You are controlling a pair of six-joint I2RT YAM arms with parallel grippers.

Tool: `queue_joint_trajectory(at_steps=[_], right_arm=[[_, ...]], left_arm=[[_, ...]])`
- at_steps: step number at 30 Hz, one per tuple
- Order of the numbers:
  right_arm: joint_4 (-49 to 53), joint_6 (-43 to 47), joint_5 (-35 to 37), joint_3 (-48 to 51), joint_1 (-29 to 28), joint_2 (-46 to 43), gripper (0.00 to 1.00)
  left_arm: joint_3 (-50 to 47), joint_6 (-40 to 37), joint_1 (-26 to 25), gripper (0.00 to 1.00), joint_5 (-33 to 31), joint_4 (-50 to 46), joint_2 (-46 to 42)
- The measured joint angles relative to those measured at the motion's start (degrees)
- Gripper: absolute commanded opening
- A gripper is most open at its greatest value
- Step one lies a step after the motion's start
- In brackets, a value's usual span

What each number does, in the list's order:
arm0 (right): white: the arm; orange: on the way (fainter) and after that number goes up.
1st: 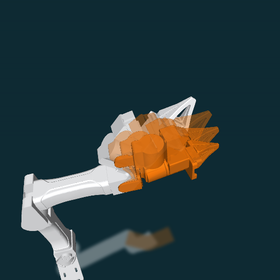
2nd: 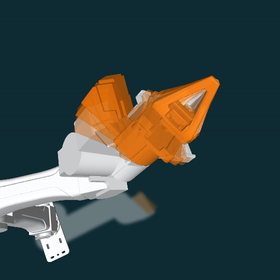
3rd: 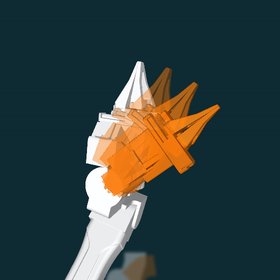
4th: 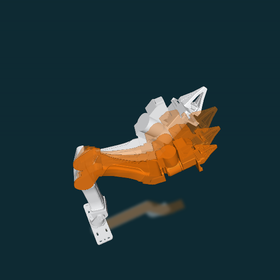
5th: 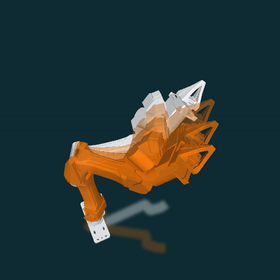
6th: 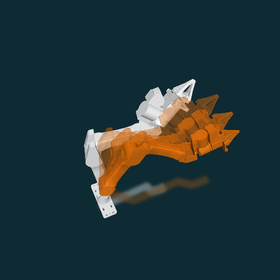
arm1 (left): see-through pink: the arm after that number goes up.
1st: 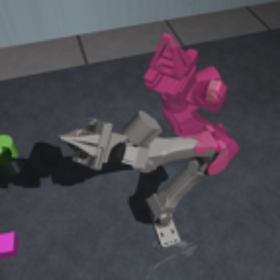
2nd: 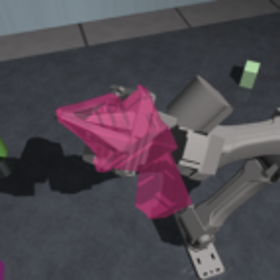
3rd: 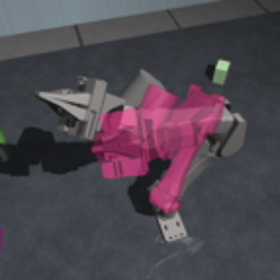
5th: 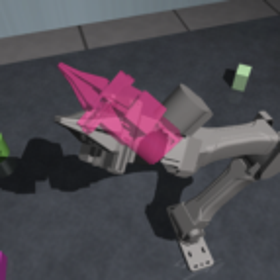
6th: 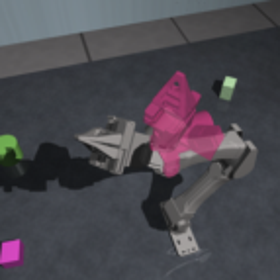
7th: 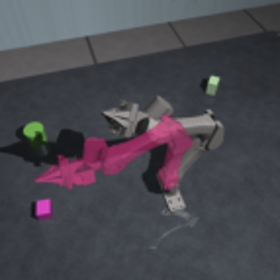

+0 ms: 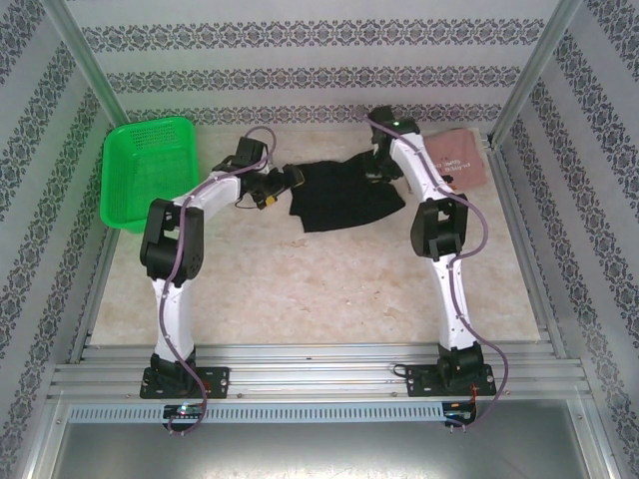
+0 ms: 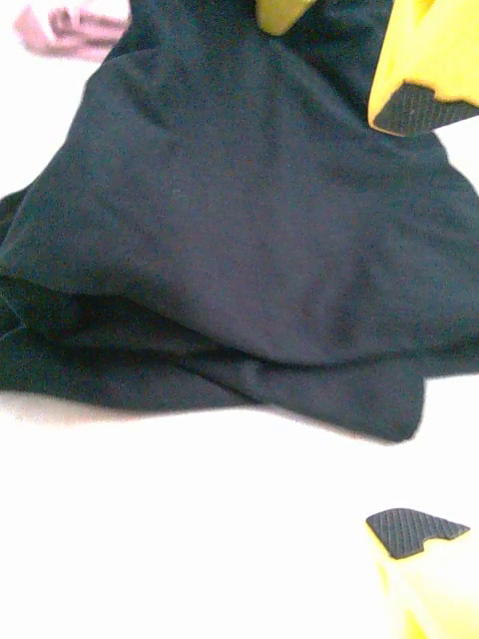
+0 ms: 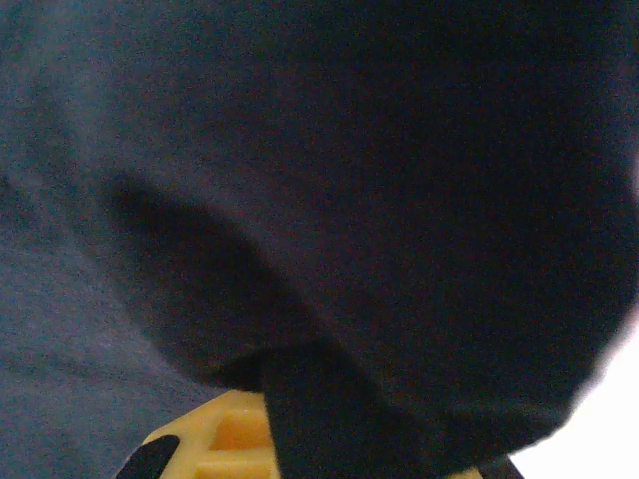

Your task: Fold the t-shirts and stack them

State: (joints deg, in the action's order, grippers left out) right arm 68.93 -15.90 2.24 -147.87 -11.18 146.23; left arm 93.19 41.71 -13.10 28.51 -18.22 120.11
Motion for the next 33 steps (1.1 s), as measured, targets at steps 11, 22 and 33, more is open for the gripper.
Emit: queue_joint_trajectory(at_steps=[11,22,33], right_arm=[[-3.96,6.78,5.11,-4.28,10.60,-0.35,0.00],[-10.56,16.85,7.56,-5.86,12.24,-0.35,0.00],[-16.57,21.92,8.41,-6.14,18.64,-0.33,0.01]], left_arm=[[-4.44,-0.15,-0.07,1.00,0.42,4.13,-15.28],[-10.08,-3.82,-0.07,1.00,-1.14,0.42,-18.45],[-10.32,-6.97,-0.07,1.00,-3.52,-3.80,-25.83]])
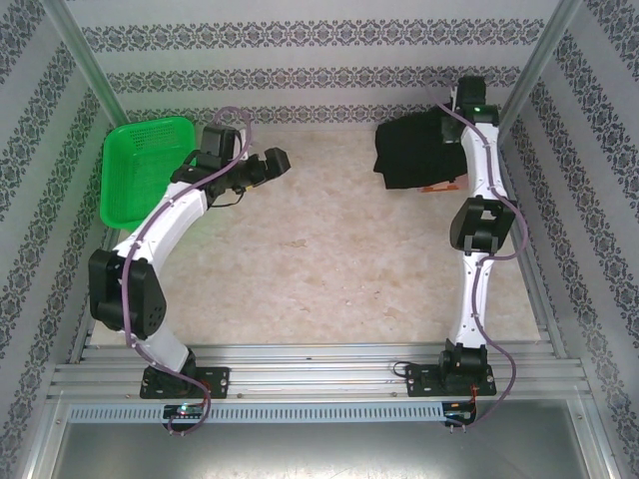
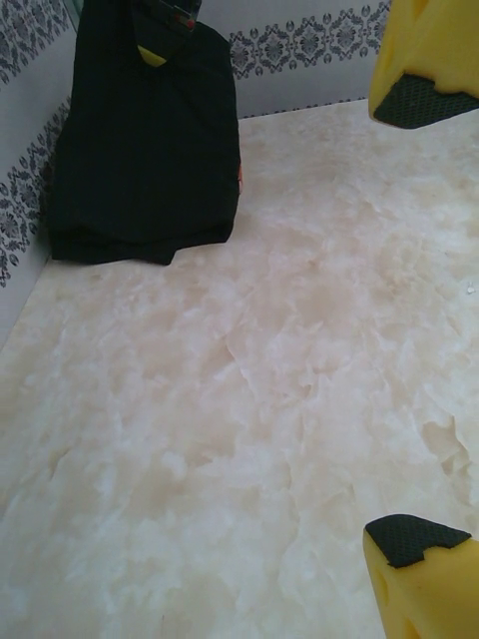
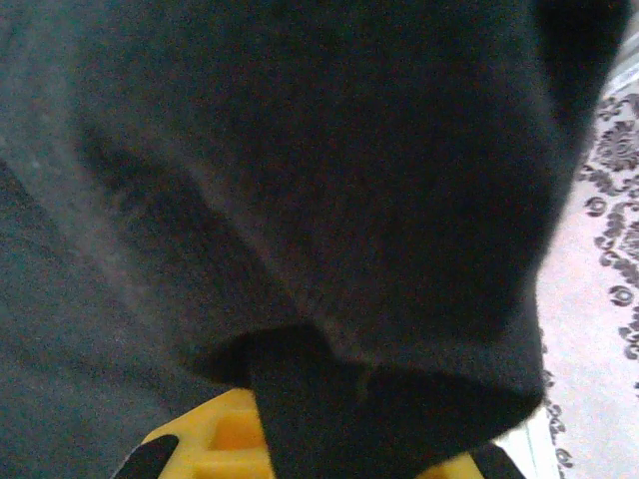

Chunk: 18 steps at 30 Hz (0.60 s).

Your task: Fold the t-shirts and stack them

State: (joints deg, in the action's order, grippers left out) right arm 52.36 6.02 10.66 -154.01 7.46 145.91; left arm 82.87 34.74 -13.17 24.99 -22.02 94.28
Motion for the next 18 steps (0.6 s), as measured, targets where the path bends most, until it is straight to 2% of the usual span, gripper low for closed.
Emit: queue_joint_trajectory(at_steps=[2,4,6,9,10,14,18], right_arm=[[-1.05,0.04,-0.04,0.00,0.98,0.20,0.02],[-2.25,0.00,-0.48,0.00,2.01,0.66,0.13],[-3.19,-0.26,-1.18,0.00,3.23,1.33,0.15],[-4.72,-1.46,-2.56,-0.02,4.83,2.67,0.68],[-5.51,-1.84,-2.82,-0.02,5.27,3.23,0.78],[-7.06,-4.68,-2.71,-0.68,6.64,5.44,0.86],[-7.15,-9.46,-2.84,-0.70,7.98,6.01,0.87]], left_arm=[[-0.72,-0.26,0.02,1.00,-0.28,-0.81,-0.90],[-1.70,-0.44,0.04,1.00,-0.68,-2.05,-1.46],[-2.23,-0.81,0.07,1.00,-1.33,-3.74,-1.57],[-2.47,-1.55,0.22,1.00,-2.27,-6.21,-1.70],[-2.51,-1.64,0.35,1.00,-2.62,-6.80,-1.81],[-2.51,-1.97,1.31,1.00,-3.32,-8.94,-2.56],[-2.49,-2.71,1.90,1.00,-4.59,-10.88,-3.65]])
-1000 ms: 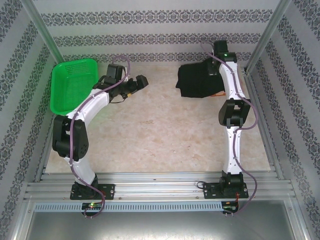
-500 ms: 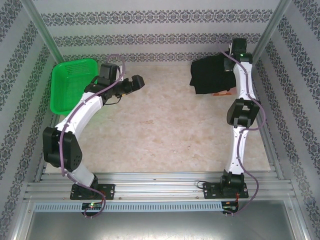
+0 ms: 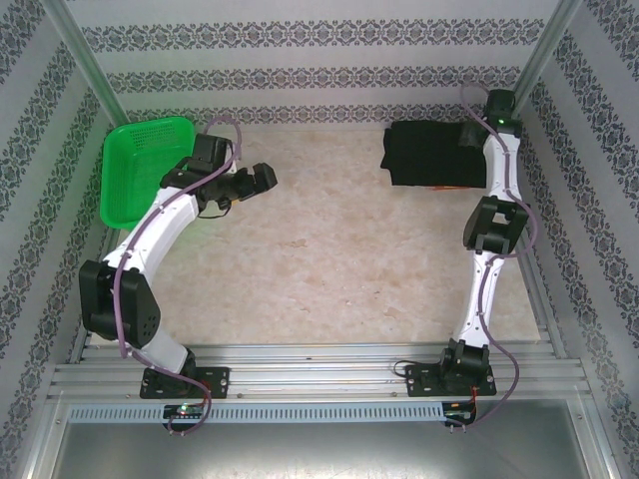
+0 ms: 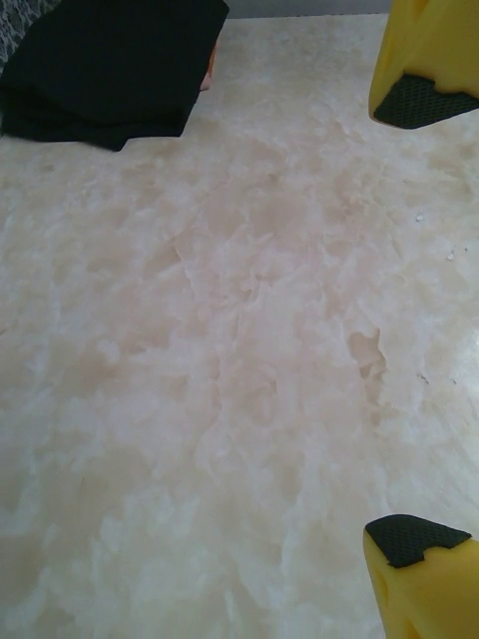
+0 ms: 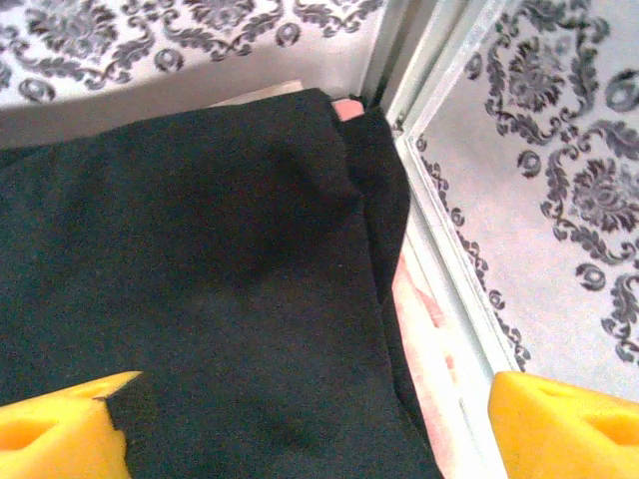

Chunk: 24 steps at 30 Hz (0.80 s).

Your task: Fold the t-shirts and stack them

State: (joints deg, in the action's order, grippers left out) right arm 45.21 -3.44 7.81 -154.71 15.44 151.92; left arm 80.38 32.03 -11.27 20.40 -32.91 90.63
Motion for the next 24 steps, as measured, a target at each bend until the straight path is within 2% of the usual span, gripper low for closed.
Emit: queue_joint_trajectory(at_steps=[4,8,16,22,24], right_arm=[[-0.15,-4.31,-2.03,2.05,0.76,-1.55,0.93],[-0.24,-8.57,-7.32,12.15,1.20,-9.03,0.97],[-8.94,-14.40,-16.92,43.17,-3.74,-35.21,0.98],[-17.40,-20.13,-26.01,63.93,-5.84,-48.41,0.98],[-19.52,-20.94,-26.97,71.78,-6.19,-52.92,0.98]], left_arm=[[-0.24,-0.44,0.07,1.00,-0.90,-0.52,-2.08],[-4.68,-0.52,0.44,1.00,-1.51,2.36,-7.65],[-12.66,-0.52,0.90,1.00,-3.13,10.32,-16.68],[-19.23,-0.59,0.90,1.00,-3.13,14.51,-21.90],[-22.08,-0.59,0.90,1.00,-3.39,15.80,-24.35]])
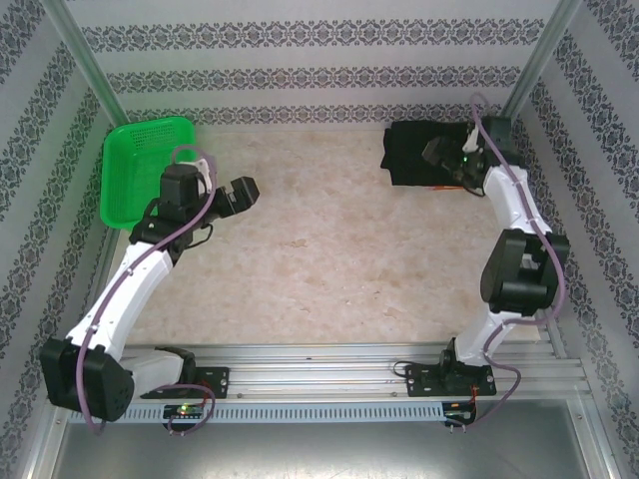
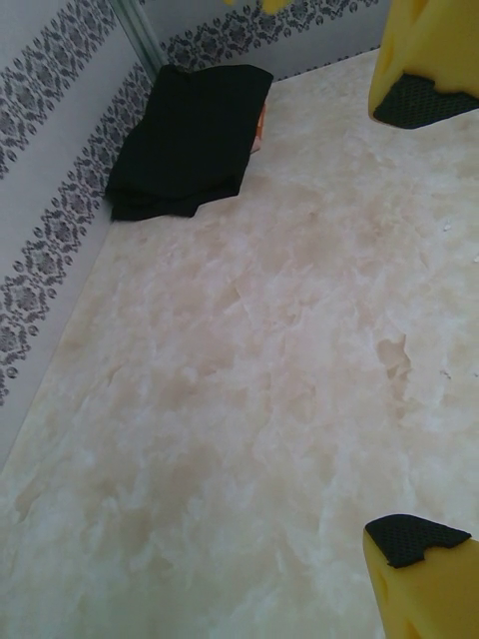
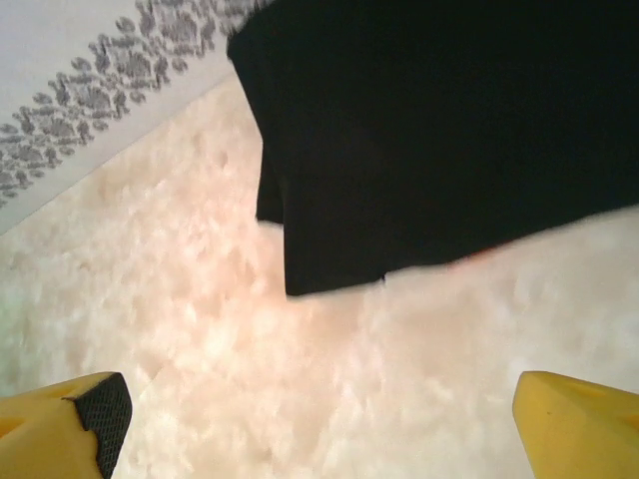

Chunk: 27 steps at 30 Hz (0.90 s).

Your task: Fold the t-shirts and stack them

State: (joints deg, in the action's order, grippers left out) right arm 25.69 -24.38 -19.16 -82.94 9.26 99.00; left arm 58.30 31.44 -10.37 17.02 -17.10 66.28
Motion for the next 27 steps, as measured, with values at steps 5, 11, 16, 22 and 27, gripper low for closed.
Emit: queue_joint_trajectory(at_steps=[5,11,16,22,27], right_arm=[[-3.30,1.75,4.79,21.09,-5.16,-18.12,0.98],[-13.42,5.99,16.22,39.93,-6.34,-33.92,0.98],[-28.89,7.78,20.87,54.38,-6.05,-33.07,0.98],[-45.07,12.59,24.26,57.18,-9.27,-26.40,0.98],[-57.16,16.15,25.88,59.98,-10.08,-25.66,0.98]], left_arm=[[-8.17,-0.74,0.81,1.00,-3.45,1.95,-4.33],[-15.47,-4.76,4.02,1.00,-12.57,4.31,-1.07],[-21.44,-9.03,7.63,1.00,-18.01,13.81,3.56],[-28.28,-14.62,8.92,1.00,-19.91,29.73,7.63],[-31.06,-19.65,9.46,1.00,-20.17,43.60,9.66]])
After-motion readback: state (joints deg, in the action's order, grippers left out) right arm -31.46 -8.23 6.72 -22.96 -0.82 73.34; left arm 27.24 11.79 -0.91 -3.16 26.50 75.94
